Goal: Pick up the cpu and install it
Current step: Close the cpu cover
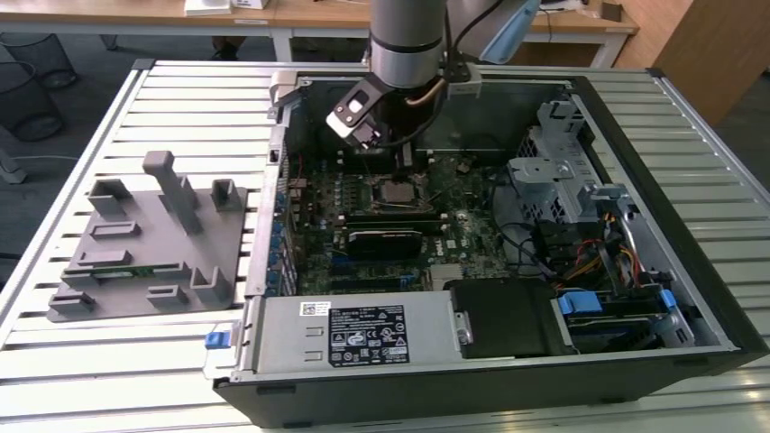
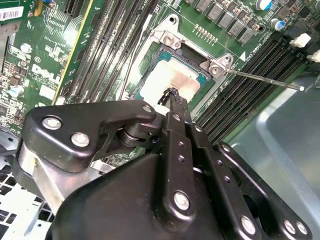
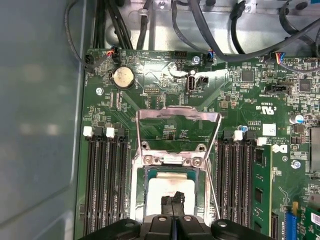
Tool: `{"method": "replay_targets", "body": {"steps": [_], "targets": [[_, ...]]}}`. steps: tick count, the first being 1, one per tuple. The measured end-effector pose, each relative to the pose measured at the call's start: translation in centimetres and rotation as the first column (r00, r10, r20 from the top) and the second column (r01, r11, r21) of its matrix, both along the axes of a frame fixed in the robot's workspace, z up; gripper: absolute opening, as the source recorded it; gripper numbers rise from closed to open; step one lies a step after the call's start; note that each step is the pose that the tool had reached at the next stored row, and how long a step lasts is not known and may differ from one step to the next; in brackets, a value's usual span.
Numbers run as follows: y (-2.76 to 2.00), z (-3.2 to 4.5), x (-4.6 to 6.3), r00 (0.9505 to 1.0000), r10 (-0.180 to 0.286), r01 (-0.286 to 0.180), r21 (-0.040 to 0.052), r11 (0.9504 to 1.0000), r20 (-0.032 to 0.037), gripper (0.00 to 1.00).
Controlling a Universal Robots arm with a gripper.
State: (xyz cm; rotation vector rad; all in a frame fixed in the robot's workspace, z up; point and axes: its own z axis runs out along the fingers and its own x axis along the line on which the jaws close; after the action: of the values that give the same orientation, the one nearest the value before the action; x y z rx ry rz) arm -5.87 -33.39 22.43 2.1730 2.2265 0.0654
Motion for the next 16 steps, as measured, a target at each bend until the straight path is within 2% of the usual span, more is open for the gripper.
{"method": "replay_targets", "body": {"steps": [16], "targets": [[0.0,1.38,0.0,1.0,0.0,0.0,0.0003,1.0,-0.0006,0.11]]}}
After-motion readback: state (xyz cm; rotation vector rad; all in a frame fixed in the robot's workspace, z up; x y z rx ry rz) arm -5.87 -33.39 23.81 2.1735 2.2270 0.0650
